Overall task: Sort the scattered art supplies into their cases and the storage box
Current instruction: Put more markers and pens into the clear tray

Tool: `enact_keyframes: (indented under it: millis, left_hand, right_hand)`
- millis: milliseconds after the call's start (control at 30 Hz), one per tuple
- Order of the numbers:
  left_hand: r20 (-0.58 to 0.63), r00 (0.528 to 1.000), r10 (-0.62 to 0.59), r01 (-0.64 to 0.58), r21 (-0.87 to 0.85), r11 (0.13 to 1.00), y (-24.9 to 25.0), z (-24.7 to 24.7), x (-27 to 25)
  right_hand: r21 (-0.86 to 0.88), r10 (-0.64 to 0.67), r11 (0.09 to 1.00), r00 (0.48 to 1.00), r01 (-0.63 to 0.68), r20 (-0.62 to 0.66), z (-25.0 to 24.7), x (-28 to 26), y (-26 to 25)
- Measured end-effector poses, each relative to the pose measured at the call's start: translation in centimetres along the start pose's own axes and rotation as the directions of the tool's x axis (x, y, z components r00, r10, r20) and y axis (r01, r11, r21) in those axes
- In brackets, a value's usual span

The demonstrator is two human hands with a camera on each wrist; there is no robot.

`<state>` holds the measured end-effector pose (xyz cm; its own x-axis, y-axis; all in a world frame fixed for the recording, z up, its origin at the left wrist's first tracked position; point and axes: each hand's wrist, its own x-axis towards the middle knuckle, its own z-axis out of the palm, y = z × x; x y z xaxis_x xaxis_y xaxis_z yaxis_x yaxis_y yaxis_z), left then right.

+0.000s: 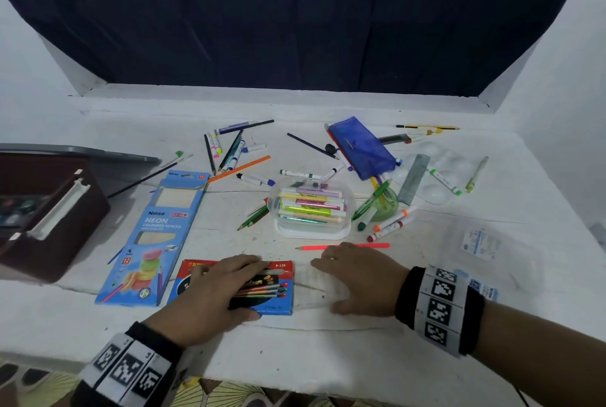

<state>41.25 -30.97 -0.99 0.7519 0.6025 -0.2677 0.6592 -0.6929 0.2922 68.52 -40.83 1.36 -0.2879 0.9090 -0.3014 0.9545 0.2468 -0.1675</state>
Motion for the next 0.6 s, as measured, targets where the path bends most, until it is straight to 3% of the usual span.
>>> enact_keyframes:
  millis: [167,267,367,467,600]
  left_hand:
    - [-0.006,1.000,0.004,-0.004,-0.002,1.000,0.0,-0.2,0.1]
    - [-0.027,0.999,0.020,-0.020,-0.027,0.999,0.1,-0.2,0.1]
    - [-0.050,0.998,0.040,-0.041,-0.029,0.999,1.1,-0.3,0.2]
    - [-0.066,0.996,0.059,-0.059,0.001,0.998,2.3,-0.1,0.7]
    - [-0.059,0.997,0.055,-0.051,0.078,0.996,3.7,-0.1,1.5]
  right_hand:
    - [0.000,0.051,0.999,0.999,-0.051,0.009,-0.6,-0.5,-0.2]
    - [0.037,0.155,0.988,0.984,-0.152,-0.090,-1.9,-1.3,0.7]
    - [0.099,0.326,0.945,0.917,-0.311,-0.229,-3.6,-1.5,3.3]
    - [0.130,0.437,0.899,0.862,-0.417,-0.256,-3.9,-0.8,6.9]
    - [0.093,0.354,0.935,0.916,-0.342,-0.188,-3.2,0.5,9.2]
